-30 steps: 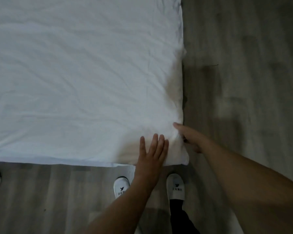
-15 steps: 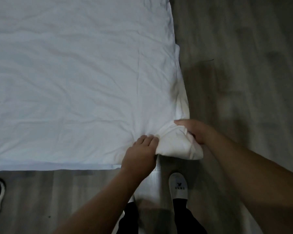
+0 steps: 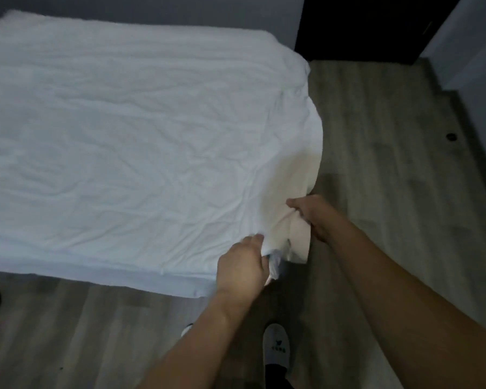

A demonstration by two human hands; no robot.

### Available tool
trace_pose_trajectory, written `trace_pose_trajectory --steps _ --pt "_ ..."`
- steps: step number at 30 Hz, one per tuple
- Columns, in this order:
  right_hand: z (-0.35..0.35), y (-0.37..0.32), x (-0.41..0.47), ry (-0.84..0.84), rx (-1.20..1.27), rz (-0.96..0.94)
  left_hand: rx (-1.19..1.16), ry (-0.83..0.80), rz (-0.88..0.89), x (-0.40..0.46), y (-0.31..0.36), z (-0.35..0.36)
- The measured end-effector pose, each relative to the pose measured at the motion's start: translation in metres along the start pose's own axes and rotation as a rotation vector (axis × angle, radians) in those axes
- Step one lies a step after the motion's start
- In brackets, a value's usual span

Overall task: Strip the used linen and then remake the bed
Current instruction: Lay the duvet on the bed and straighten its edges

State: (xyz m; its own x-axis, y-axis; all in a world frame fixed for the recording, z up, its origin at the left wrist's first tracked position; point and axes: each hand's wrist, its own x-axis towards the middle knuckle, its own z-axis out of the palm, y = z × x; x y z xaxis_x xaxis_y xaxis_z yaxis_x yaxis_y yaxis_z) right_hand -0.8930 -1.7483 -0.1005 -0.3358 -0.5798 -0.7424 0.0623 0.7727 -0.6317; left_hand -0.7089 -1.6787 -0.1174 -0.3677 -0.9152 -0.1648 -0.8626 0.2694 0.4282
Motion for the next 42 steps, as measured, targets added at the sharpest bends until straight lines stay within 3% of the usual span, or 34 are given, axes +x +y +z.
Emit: trace_pose_trajectory --steps 3,8,15,21,25,30,33,37,42 --pt "0.042 -0.044 -0.045 0.014 0.115 -0.063 -0.197 0.069 -0.112 -0.006 -0.019 -0.065" --pt "0.118 -0.101 -0.102 0.097 0.283 -0.218 -0.466 0.04 -0.241 -0.01 -0.075 -0.16" --pt "0.208 -0.169 -0.135 0.116 0.267 -0.291 -0.746 -0.016 -0.349 -0.009 -0.155 -0.244" --pt "0.288 -0.206 -0.11 0.143 0.14 -0.482 -1.03 -0.075 -0.498 0.02 -0.209 -0.287" --pt "0.354 -0.228 -0.088 0.135 0.026 -0.564 -0.994 -0.069 -0.519 0.038 -0.257 -0.309" --pt "0.431 -0.261 -0.071 0.12 -0.083 -0.578 -0.678 0.171 -0.464 0.071 -0.316 -0.337" --pt "0.477 -0.28 -0.063 0.126 -0.149 -0.595 -0.592 0.187 -0.463 0.093 -0.363 -0.355" --pt "0.561 -0.313 -0.061 0.125 -0.251 -0.6 -0.753 0.186 -0.533 0.11 -0.458 -0.377" --pt "0.718 -0.359 -0.083 0.074 -0.315 -0.65 -0.943 0.236 -0.628 0.113 -0.595 -0.439"
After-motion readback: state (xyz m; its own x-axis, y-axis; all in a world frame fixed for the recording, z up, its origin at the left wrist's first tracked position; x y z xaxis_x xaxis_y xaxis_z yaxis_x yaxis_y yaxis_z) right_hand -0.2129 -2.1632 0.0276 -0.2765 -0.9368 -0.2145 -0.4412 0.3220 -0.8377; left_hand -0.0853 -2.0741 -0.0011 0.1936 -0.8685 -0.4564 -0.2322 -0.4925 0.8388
